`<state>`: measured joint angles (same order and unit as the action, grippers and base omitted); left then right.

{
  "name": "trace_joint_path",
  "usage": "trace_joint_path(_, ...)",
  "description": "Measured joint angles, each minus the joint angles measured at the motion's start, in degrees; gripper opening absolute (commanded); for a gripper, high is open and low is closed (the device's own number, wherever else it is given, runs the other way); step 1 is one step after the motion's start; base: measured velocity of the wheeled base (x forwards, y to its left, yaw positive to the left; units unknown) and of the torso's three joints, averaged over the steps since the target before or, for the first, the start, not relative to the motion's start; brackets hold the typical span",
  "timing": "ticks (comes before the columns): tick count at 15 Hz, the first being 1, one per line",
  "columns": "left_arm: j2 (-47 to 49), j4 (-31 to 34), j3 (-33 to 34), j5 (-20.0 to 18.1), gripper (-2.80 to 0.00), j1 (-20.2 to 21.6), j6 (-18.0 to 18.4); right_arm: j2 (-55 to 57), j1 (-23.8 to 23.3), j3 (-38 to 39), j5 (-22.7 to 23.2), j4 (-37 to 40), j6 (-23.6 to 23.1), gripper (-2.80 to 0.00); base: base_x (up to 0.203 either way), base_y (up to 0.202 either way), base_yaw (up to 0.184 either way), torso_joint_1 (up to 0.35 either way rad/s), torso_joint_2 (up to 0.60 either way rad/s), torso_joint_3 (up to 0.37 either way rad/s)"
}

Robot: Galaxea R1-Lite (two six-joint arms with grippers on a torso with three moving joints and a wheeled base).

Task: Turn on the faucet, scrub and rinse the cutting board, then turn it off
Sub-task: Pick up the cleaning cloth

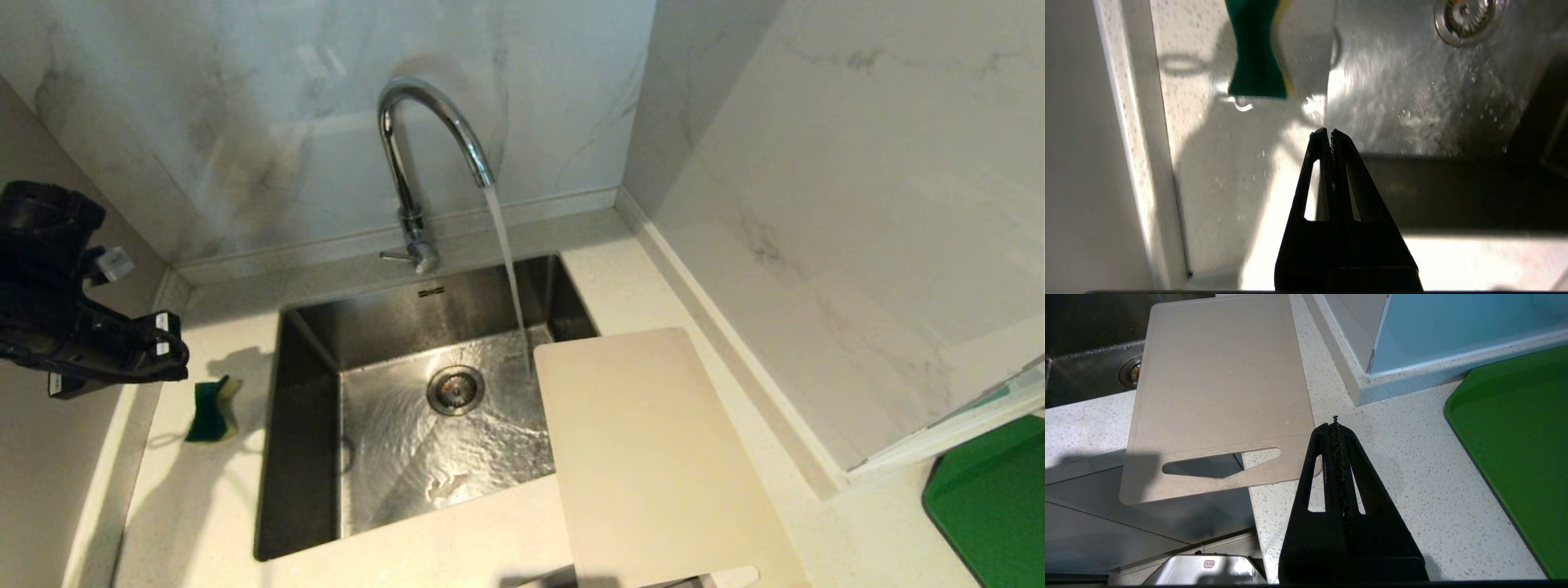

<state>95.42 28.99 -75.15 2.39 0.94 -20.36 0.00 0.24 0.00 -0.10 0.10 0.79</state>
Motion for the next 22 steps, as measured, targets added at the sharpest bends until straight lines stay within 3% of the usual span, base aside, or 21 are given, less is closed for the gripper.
trace_joint_path(2, 2.0, -2.5, 1.4, 0.0, -2.80, 0.6, 0.0, 0.0, 0.0, 0.0, 0.0, 0.0, 0.0, -2.80, 0.000, 0.000, 0.000, 0.000, 0.00, 0.000)
trace_joint_path(3, 3.3, -3.7, 1.6, -0.1, 0.00, 0.7, 0.0, 0.0, 0.0, 0.0, 0.0, 0.0, 0.0, -2.80, 0.000, 0.000, 0.000, 0.000, 0.00, 0.000)
trace_joint_path(9, 9.8, -8.5, 0.7, 0.4, 0.00, 3.1, 0.1, 0.0, 0.0, 0.0, 0.0, 0.0, 0.0, -2.80, 0.000, 0.000, 0.000, 0.000, 0.00, 0.000)
trace_joint_path(17, 16.9, -9.2, -5.2, 0.1, 0.00, 6.2, 1.4, 0.0, 0.0, 0.0, 0.0, 0.0, 0.0, -2.80, 0.000, 0.000, 0.000, 0.000, 0.00, 0.000)
trace_joint_path(22, 20.7, -9.3, -6.0, -2.6, 0.00, 8.7, 1.5, 0.0, 0.0, 0.0, 0.0, 0.0, 0.0, -2.80, 0.000, 0.000, 0.000, 0.000, 0.00, 0.000)
